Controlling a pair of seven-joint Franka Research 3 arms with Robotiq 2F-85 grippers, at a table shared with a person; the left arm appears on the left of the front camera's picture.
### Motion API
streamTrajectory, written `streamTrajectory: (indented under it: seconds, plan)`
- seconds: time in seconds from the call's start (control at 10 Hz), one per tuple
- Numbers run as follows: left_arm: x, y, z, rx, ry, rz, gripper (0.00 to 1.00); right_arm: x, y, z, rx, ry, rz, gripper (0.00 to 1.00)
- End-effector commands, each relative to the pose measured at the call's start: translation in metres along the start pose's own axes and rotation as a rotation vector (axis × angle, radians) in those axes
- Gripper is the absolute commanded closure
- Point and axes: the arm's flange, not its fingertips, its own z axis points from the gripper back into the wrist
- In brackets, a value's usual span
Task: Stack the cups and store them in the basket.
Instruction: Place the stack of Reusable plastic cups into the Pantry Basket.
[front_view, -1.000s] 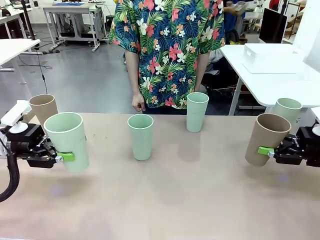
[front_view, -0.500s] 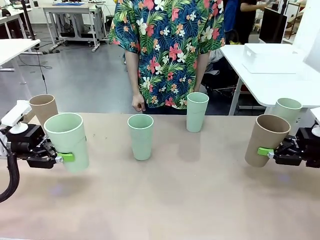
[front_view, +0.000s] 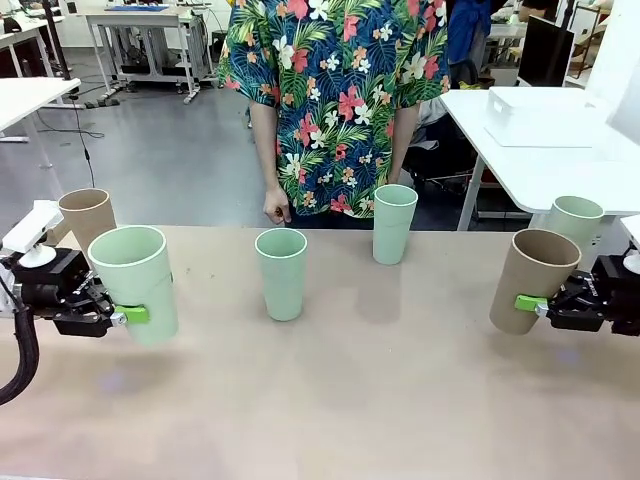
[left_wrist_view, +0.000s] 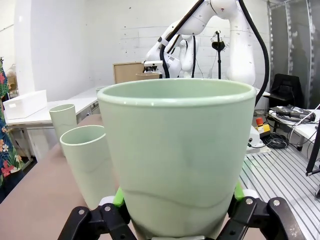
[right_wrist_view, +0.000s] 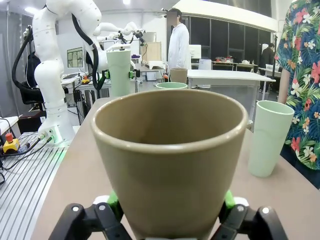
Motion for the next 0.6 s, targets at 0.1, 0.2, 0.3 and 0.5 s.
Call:
streamTrajectory:
  seconds: [0.1, 0.2, 0.3, 0.5]
  plan:
    - [0.0022, 0.0004, 0.0002, 0.003, 0.0, -0.007, 0.15, 0.0018, -0.0003, 0.0, 0.0, 0.001, 0.008, 0.15]
    - [0.0022, 0.0004, 0.0002, 0.003, 0.0, -0.007, 0.15, 0.0018, -0.0003, 0.0, 0.0, 0.001, 0.008, 0.15]
    - [0.0022, 0.0004, 0.0002, 0.003, 0.0, -0.007, 0.15, 0.0018, -0.0003, 0.0, 0.0, 0.001, 0.008, 0.15]
    - [0.0022, 0.0004, 0.0002, 0.003, 0.0, -0.007, 0.15, 0.0018, -0.0003, 0.0, 0.0, 0.001, 0.008, 0.15]
